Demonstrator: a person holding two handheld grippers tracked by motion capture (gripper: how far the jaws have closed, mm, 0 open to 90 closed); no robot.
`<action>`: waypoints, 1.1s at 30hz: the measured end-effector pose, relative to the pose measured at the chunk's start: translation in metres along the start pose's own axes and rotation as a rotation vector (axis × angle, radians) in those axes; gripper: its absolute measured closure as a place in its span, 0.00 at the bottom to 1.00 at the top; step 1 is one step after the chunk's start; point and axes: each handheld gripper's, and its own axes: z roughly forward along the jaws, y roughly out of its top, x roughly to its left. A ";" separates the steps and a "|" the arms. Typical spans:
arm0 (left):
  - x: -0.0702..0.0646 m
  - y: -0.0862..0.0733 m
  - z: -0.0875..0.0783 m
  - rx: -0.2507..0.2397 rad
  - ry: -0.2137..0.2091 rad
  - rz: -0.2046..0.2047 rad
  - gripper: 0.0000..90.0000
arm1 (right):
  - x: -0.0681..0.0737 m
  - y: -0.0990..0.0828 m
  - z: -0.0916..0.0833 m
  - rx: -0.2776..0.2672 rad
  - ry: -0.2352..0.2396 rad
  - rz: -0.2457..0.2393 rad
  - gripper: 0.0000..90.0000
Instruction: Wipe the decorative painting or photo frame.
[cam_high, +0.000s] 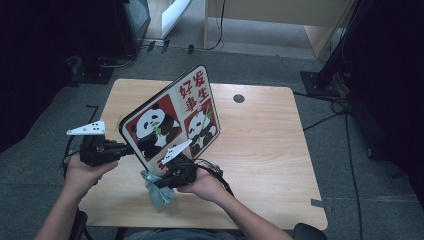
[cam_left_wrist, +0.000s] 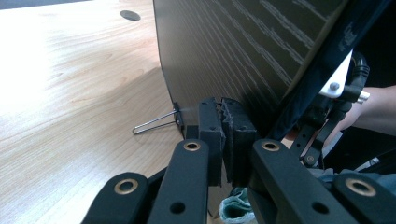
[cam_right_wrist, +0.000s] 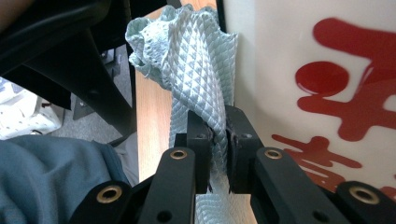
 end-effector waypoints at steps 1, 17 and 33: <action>0.000 0.000 0.000 0.000 0.000 0.000 0.98 | 0.000 0.000 0.001 0.009 -0.002 0.003 0.92; 0.001 0.000 0.000 0.001 -0.001 -0.001 0.97 | -0.006 -0.015 0.009 0.044 -0.010 0.007 0.92; 0.001 0.000 0.000 0.004 -0.005 -0.001 0.97 | -0.008 -0.016 0.008 0.048 -0.028 0.003 0.92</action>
